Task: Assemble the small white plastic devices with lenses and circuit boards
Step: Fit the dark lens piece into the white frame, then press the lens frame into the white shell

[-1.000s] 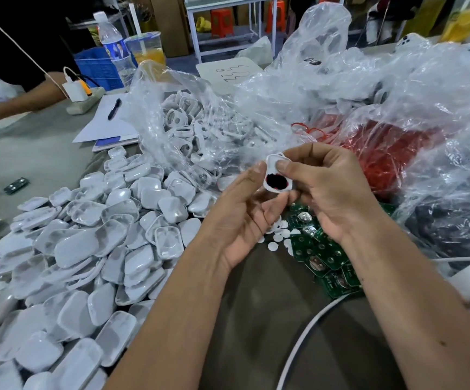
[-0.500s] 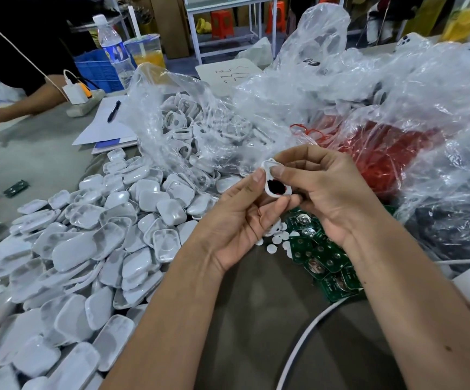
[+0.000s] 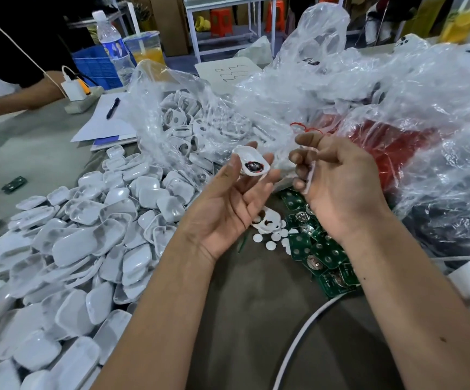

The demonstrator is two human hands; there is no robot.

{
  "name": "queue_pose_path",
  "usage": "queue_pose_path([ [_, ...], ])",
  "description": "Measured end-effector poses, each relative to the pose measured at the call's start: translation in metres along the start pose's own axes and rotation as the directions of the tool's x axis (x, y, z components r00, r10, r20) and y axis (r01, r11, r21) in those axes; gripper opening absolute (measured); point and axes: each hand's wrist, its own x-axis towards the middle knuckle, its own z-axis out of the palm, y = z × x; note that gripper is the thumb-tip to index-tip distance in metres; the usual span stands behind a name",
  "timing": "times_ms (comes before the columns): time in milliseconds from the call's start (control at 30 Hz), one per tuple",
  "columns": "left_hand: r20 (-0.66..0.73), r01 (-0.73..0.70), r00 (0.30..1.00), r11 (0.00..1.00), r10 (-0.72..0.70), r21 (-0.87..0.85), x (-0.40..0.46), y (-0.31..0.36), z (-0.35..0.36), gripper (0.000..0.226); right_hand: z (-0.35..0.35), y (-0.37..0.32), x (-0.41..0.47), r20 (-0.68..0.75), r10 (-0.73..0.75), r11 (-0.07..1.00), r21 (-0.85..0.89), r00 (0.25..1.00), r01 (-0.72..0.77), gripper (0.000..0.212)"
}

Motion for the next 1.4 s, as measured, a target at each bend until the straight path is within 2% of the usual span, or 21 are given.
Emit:
queue_pose_path([
  [67, -0.038, -0.022, 0.999, 0.998, 0.02, -0.052, 0.0004, 0.0036, -0.0019, 0.049, 0.0012, -0.0008, -0.0017, 0.037, 0.006, 0.998, 0.063, 0.999, -0.009, 0.039],
  [133, -0.063, -0.034, 0.998, 0.993, 0.027, -0.113, 0.0, 0.0059, -0.0024, 0.052, 0.0018, -0.0009, -0.0022, 0.067, 0.026, 1.0, 0.003, 0.997, -0.027, 0.047],
  [267, -0.067, -0.031, 0.998, 0.991, 0.022, -0.132, -0.0007, 0.0065, -0.0022, 0.053, 0.0017, 0.0004, -0.0014, 0.099, 0.052, 0.998, -0.033, 0.994, -0.049, 0.048],
  [400, -0.086, -0.045, 0.996, 0.994, 0.037, -0.103, -0.0002, 0.0062, -0.0024, 0.064, -0.0007, 0.0039, -0.0004, 0.13, -0.062, 0.998, 0.004, 0.99, 0.062, 0.046],
  [500, -0.107, -0.058, 0.993, 0.995, 0.049, -0.081, 0.0003, 0.0067, -0.002, 0.055, -0.0002, 0.004, -0.0017, 0.093, -0.125, 0.992, -0.005, 0.988, 0.126, 0.052],
  [700, -0.124, -0.067, 0.99, 0.996, 0.06, -0.052, -0.0004, 0.006, 0.0, 0.07, 0.0011, 0.004, -0.0024, 0.047, -0.087, 0.996, 0.021, 0.995, 0.086, 0.026],
  [1000, -0.109, -0.081, 0.991, 0.997, 0.079, -0.012, -0.0007, 0.0041, -0.0006, 0.072, -0.0007, 0.0019, -0.0041, -0.014, -0.051, 0.997, -0.059, 0.999, 0.05, 0.017],
  [1100, -0.1, -0.082, 0.992, 0.997, 0.081, -0.006, -0.0002, 0.0038, -0.0013, 0.068, -0.0011, 0.0014, -0.0037, 0.002, -0.036, 0.999, -0.01, 0.999, 0.036, 0.015],
  [1300, -0.057, -0.075, 0.995, 0.997, 0.076, 0.021, -0.0006, 0.0032, -0.0015, 0.032, -0.0006, -0.0019, -0.0049, 0.054, 0.007, 0.998, 0.062, 0.998, -0.01, 0.016],
  [1400, -0.017, -0.072, 0.997, 0.996, 0.073, 0.048, -0.0005, 0.0023, -0.0032, 0.027, -0.0025, -0.0034, -0.004, 0.098, -0.013, 0.998, 0.068, 0.995, 0.006, 0.02],
])
